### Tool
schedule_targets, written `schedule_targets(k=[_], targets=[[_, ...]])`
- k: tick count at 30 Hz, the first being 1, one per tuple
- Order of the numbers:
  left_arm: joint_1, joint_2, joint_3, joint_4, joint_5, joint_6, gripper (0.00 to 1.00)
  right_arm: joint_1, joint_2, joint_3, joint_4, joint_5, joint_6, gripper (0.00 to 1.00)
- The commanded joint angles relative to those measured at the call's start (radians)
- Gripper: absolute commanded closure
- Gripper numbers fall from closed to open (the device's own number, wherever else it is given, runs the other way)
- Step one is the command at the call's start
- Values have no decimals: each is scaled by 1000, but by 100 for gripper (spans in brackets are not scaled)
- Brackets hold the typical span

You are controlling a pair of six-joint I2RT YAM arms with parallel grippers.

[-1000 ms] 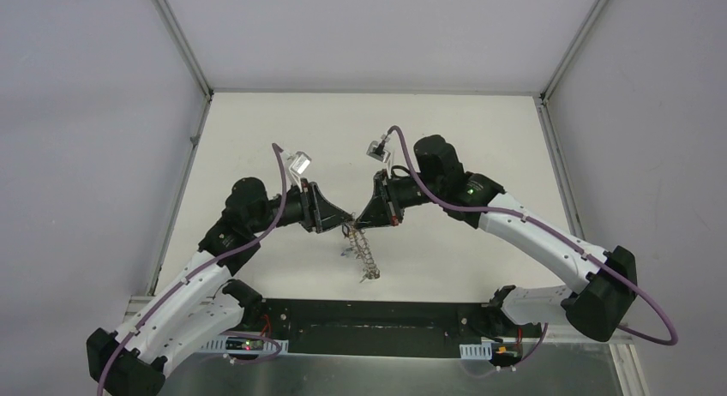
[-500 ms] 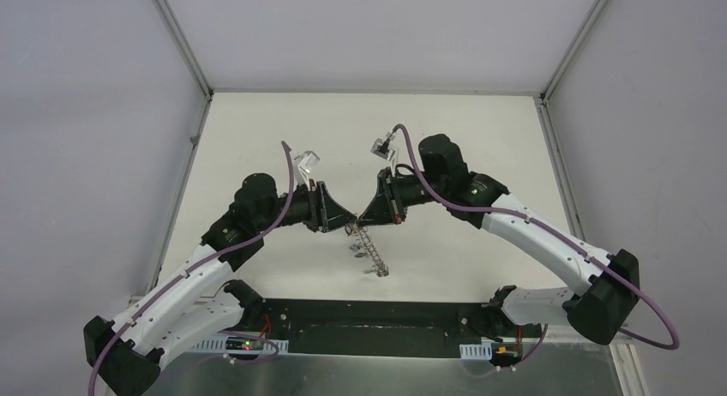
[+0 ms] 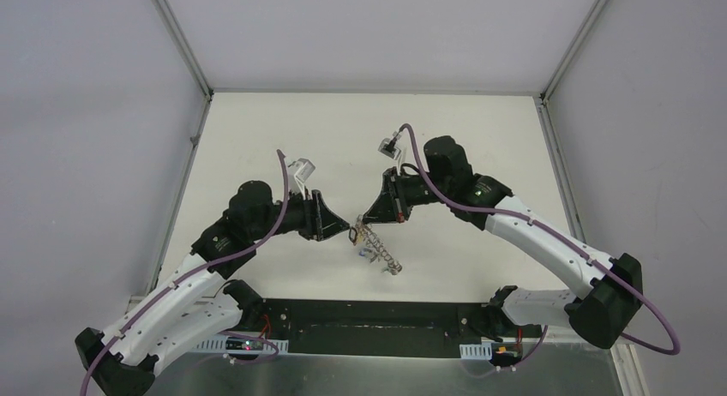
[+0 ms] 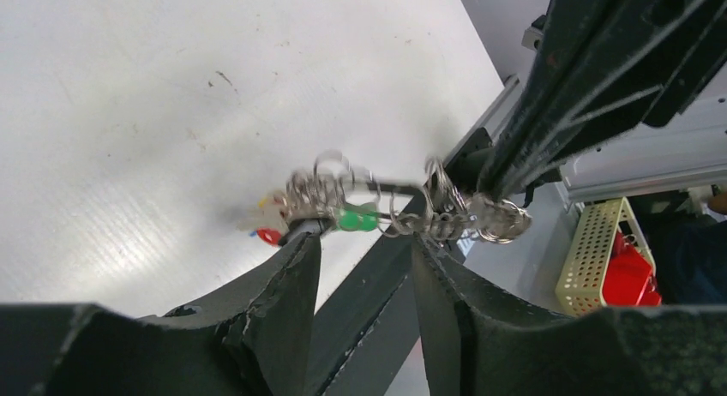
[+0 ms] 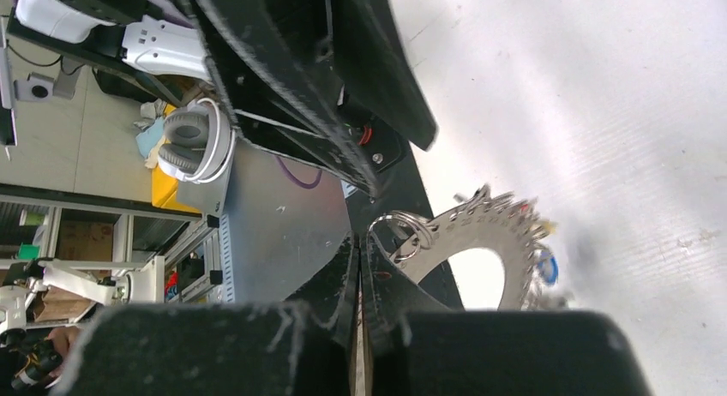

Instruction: Put the keys on the keyring

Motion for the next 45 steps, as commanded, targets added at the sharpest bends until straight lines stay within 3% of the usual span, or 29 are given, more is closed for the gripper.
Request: schedule_targets(k=[1, 9, 19, 28, 35, 45], targets=[[-9, -51, 51, -66, -48, 70, 54, -16, -53, -5, 59, 56, 48, 100], [-40, -42, 74, -92, -7, 130, 49, -18, -32, -51, 23, 146, 106, 100], [-76, -12, 82, -100, 10, 392, 43, -20, -28, -106, 12, 193, 143, 100], [-143, -28, -21, 103, 149, 700, 38, -27, -14, -133, 2, 215, 170, 100], [-265, 30, -64, 194, 75, 893, 39, -38, -20, -156, 4, 216, 179, 100], [-457, 112, -120, 298, -233, 1081, 43, -47, -26, -172, 3, 208, 187, 100]])
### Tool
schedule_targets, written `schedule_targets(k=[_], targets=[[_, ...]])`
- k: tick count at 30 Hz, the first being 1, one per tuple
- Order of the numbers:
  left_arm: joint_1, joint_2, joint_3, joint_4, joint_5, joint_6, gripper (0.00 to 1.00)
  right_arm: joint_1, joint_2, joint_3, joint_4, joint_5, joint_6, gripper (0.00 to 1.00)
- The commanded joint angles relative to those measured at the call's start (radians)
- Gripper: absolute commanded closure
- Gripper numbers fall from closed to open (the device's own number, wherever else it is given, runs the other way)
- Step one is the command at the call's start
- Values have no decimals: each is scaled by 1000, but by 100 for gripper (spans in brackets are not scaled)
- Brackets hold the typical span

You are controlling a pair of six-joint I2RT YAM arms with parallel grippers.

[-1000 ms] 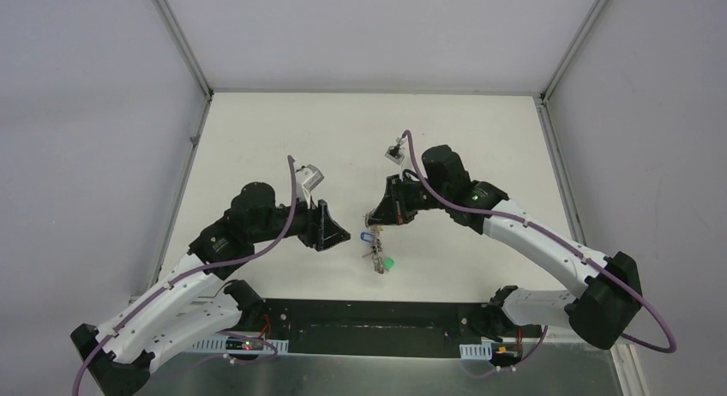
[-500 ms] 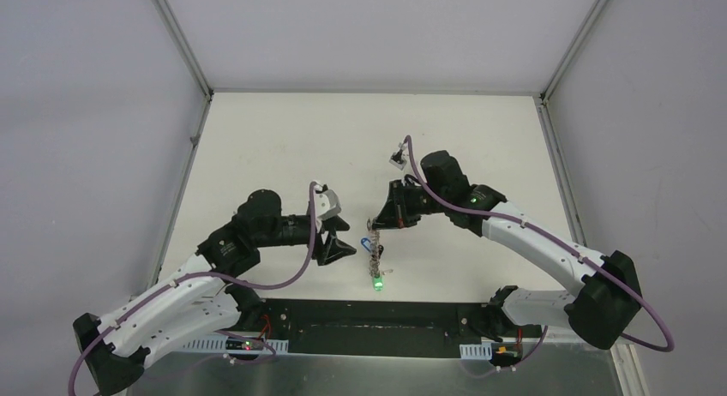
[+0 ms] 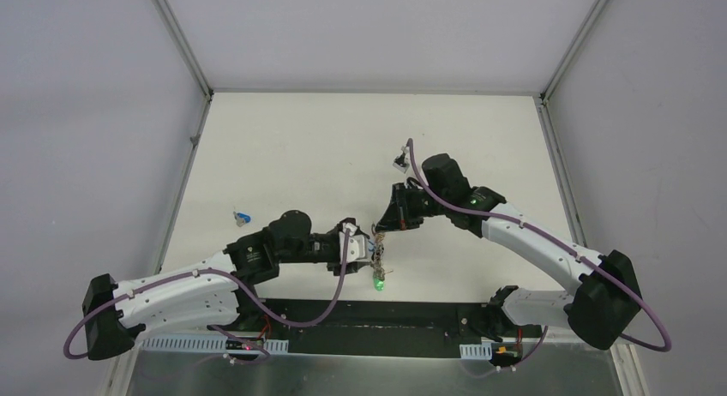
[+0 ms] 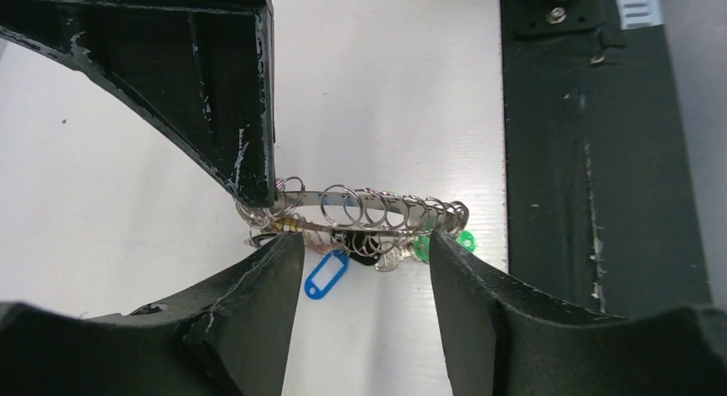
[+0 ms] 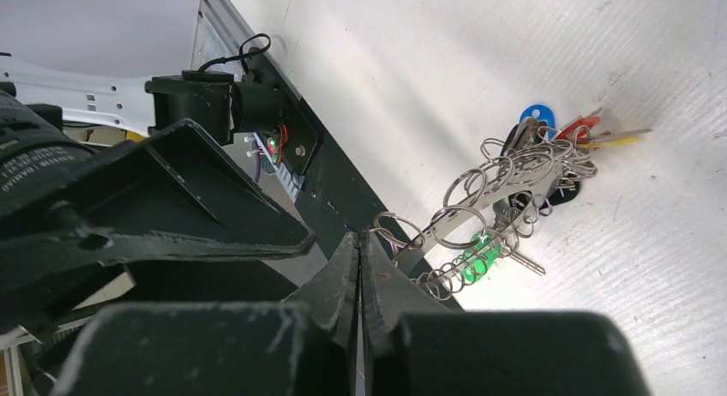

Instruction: Put the keys on the keyring

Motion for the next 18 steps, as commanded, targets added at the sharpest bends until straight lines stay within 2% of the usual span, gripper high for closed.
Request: schedule_targets(k=[1, 10, 18], targets=[[-68, 43, -13, 113, -186, 102, 44, -7, -21, 4, 47, -8, 22, 100], [-178, 104, -39, 195, -432, 113, 54, -13, -36, -10, 90, -45, 27, 100], [-191, 111, -64, 206, -436, 107, 55, -15, -26, -14, 97, -56, 27, 100]])
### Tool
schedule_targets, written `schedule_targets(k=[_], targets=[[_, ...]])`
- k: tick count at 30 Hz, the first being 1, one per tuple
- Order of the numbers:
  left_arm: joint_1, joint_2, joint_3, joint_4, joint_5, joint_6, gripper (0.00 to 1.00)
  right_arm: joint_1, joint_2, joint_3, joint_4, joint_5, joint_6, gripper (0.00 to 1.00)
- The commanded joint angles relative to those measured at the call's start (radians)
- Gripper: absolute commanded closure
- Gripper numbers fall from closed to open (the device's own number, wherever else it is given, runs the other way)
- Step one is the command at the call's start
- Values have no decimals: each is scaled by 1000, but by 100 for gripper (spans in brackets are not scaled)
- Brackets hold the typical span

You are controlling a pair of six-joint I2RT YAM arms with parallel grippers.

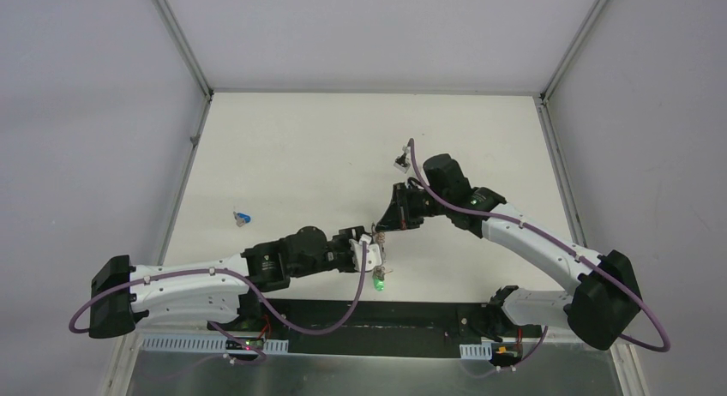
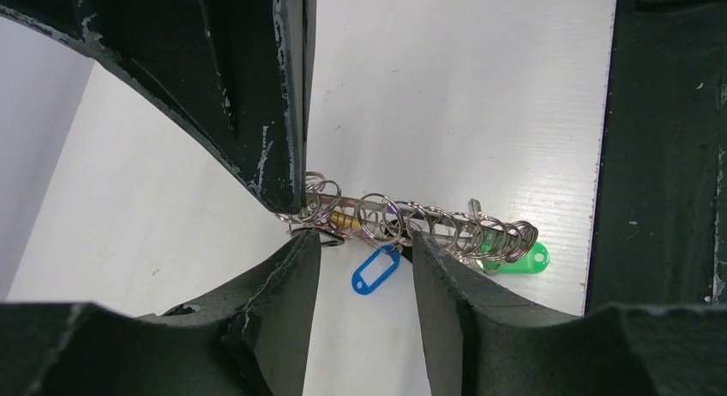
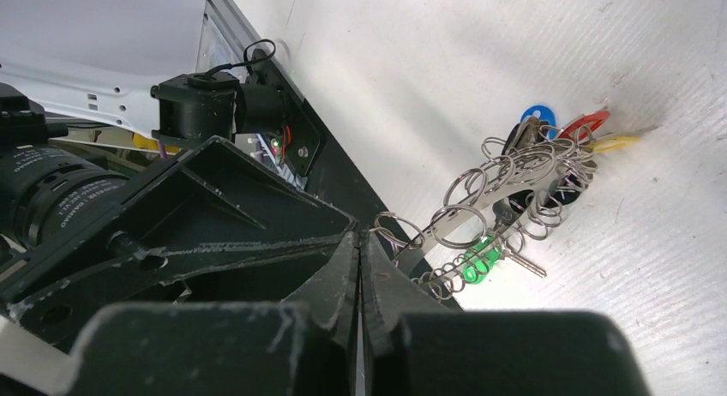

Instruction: Put the keys on the keyring

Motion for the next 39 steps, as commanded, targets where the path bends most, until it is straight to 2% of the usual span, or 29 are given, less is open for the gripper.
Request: schedule_targets(k=[1, 18, 26, 30, 39], targets=[[-15, 5, -19, 55, -42, 3, 55, -5, -26, 1, 76, -43, 19, 100], [-37, 64, -8, 103, -70, -21, 56, -6, -24, -14, 83, -47, 23, 100], [-47, 60, -2, 95, -96, -56, 69, -6, -21, -22, 89, -49, 29, 100], [-51, 47, 8, 81, -151, -83, 67, -6, -17, -27, 99, -55, 35, 100], [-59, 30, 27, 76, -175, -85, 66, -6, -14, -34, 107, -58, 41, 100]])
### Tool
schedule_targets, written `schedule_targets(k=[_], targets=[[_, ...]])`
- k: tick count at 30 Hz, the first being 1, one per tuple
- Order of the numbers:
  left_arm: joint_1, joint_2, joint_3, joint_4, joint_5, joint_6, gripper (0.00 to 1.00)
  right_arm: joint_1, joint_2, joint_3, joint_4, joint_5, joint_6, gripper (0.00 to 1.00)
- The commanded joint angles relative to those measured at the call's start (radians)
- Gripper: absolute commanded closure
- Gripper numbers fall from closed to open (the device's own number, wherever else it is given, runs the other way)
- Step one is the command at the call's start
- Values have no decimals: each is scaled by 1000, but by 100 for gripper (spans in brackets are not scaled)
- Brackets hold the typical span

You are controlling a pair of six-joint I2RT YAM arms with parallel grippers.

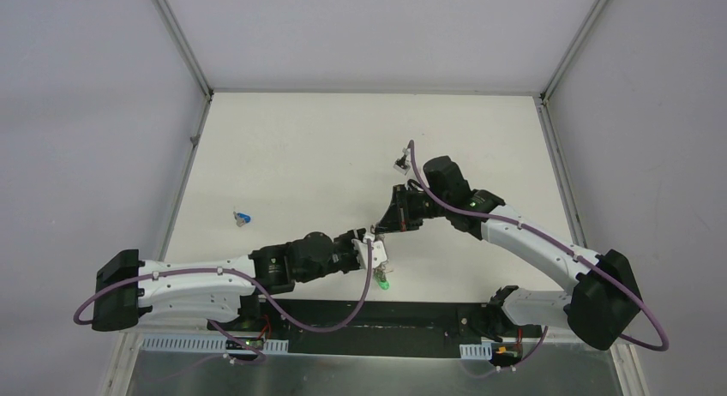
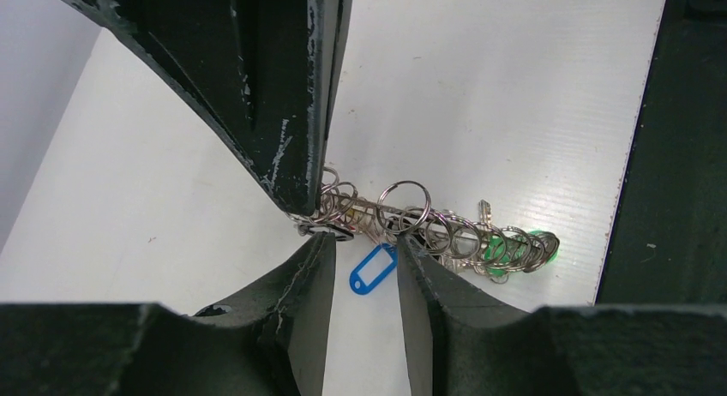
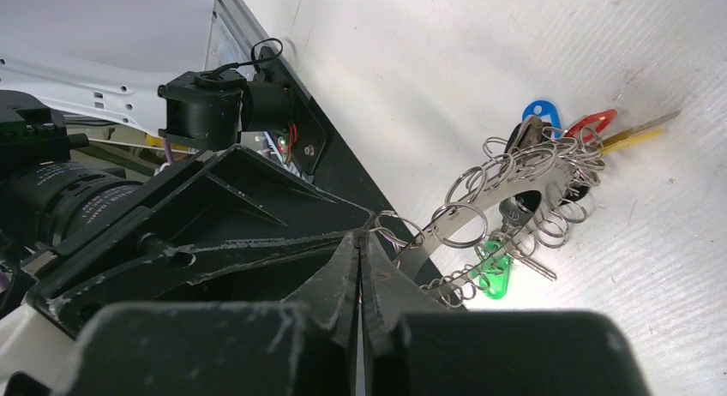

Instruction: Put the keys on the keyring

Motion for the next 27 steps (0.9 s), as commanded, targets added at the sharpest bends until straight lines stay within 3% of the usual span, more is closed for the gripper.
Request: schedule_targets(k=[1, 18, 24, 27], targets=[[-14, -22, 45, 24, -29, -22, 66, -5, -14, -4, 66, -33, 19, 100], [-29, -42, 54, -45, 25, -39, 65, -6, -9, -11, 74, -33, 32, 100], [-29, -86, 114, -192, -104, -338, 61, -5, -6, -13, 73, -30, 37, 100], [-29, -122, 142, -277, -186, -569, 53, -5, 0, -14, 74, -29, 39, 100]])
